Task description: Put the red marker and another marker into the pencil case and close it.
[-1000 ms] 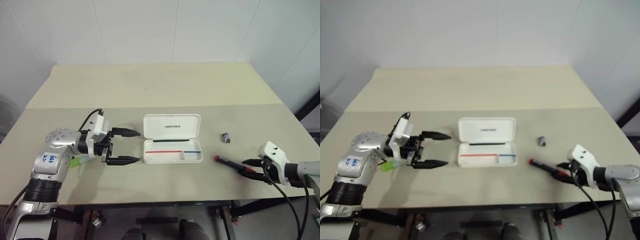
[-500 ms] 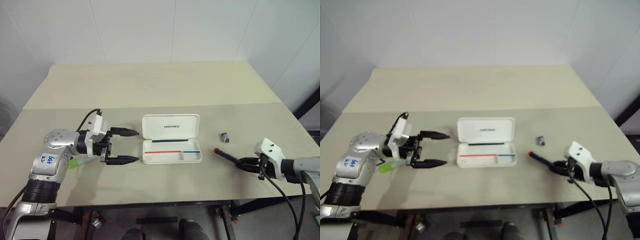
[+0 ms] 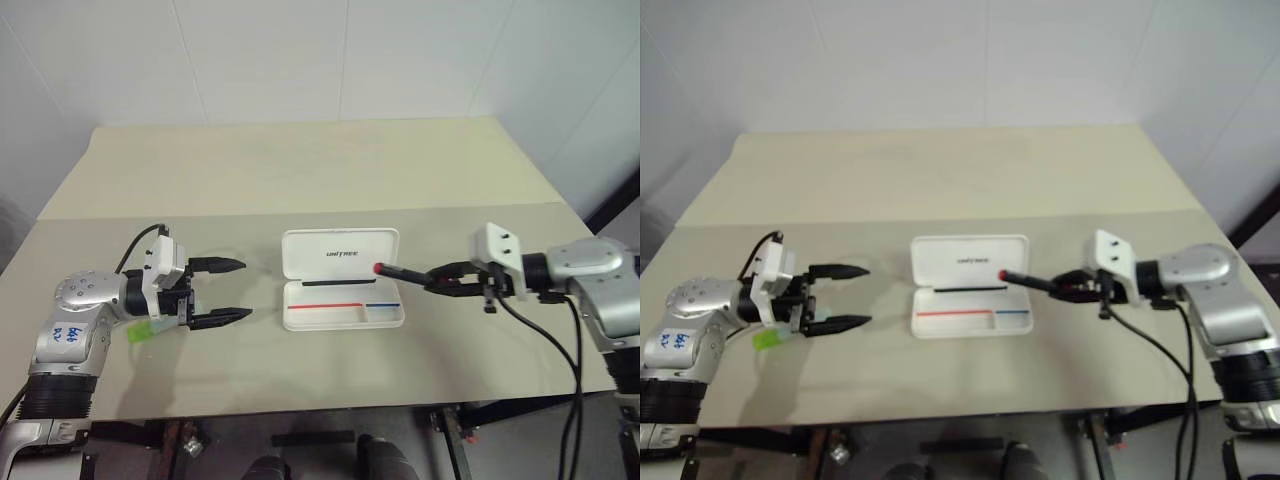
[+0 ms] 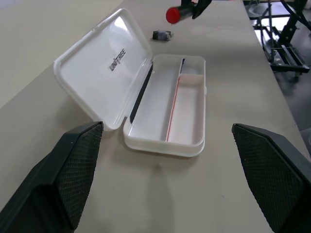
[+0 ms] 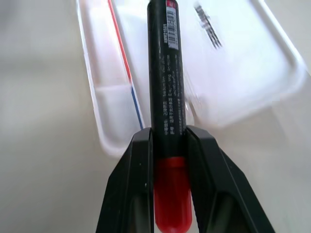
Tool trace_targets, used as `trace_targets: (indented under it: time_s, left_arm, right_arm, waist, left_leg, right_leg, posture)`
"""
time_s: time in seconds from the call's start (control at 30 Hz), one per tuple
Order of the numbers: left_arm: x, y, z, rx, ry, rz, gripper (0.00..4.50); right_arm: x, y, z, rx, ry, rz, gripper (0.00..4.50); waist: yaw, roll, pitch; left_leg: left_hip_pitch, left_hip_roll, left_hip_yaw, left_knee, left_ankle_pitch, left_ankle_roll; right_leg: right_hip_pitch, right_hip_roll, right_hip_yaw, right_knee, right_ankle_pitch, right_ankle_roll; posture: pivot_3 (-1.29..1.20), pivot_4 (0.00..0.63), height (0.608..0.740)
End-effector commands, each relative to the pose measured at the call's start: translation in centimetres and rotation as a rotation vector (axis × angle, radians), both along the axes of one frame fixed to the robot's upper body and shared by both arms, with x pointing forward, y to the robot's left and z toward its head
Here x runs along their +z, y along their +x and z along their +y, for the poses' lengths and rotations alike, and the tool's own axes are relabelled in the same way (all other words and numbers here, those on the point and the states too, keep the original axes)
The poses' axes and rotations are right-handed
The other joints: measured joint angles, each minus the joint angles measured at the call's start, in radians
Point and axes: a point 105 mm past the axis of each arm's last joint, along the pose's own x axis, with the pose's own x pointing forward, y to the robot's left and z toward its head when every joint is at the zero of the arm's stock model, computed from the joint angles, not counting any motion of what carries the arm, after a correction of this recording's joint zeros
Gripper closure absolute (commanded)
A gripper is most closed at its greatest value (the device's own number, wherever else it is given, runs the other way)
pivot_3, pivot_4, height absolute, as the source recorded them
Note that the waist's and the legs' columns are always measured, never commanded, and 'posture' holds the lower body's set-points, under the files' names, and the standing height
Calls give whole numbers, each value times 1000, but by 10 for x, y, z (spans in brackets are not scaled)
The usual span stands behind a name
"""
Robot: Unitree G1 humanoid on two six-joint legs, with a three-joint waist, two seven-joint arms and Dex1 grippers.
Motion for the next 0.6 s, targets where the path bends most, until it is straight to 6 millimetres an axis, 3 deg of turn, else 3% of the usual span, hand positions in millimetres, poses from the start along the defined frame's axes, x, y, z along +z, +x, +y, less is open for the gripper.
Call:
trace_targets:
  time_s: [0.03, 0.23, 0.6]
  left_arm:
    - [9, -3, 3, 27, 4, -55, 0]
    - [10, -9, 3, 55, -4, -62, 0]
    - [12, -14, 0, 83, -20, -76, 0]
  right_arm:
    - [-1, 13, 20, 79, -47, -42, 3907]
    - [-17, 29, 46, 176, -89, -39, 3907]
    - [-31, 41, 65, 244, -129, -30, 3907]
  waist:
    - [0, 0, 0]
    - [0, 0, 0]
    - [-3, 0, 0]
  left_leg:
    - [-2, 0, 1, 0, 0, 0]
    - [-13, 0, 2, 1, 3, -4]
    - [-13, 0, 4, 1, 3, -6]
  right_leg:
    - [-3, 0, 0, 1, 0, 0]
    - [-15, 0, 1, 9, 0, 0]
    - [-17, 0, 2, 11, 0, 0]
  posture:
    - [0, 150, 740]
    - [0, 150, 740]
    - [0, 150, 740]
